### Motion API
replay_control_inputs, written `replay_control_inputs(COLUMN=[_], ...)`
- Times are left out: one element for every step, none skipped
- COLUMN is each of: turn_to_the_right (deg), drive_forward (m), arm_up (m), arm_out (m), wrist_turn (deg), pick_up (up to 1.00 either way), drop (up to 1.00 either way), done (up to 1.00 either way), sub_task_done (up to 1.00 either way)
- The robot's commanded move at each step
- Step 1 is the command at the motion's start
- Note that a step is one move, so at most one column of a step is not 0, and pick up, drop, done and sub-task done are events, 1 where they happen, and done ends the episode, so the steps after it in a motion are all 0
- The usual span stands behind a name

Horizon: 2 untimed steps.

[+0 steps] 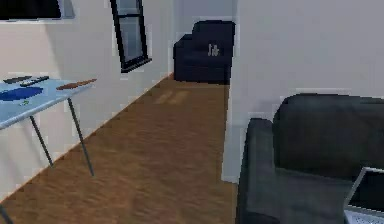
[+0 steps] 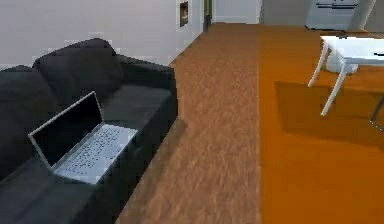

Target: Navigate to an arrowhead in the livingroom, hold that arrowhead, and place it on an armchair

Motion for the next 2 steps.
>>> replay_control_inputs(turn_to_the_right=[-45.0,-3.0], drive_forward=[0.00,0.00], arm_up=[0.00,0.00], arm_out=[0.00,0.00], wrist_turn=[0.0,0.0], pick_up=[0.00,0.00], drop=[0.00,0.00], done=[0.00,0.00], sub_task_done=[0.00,0.00])
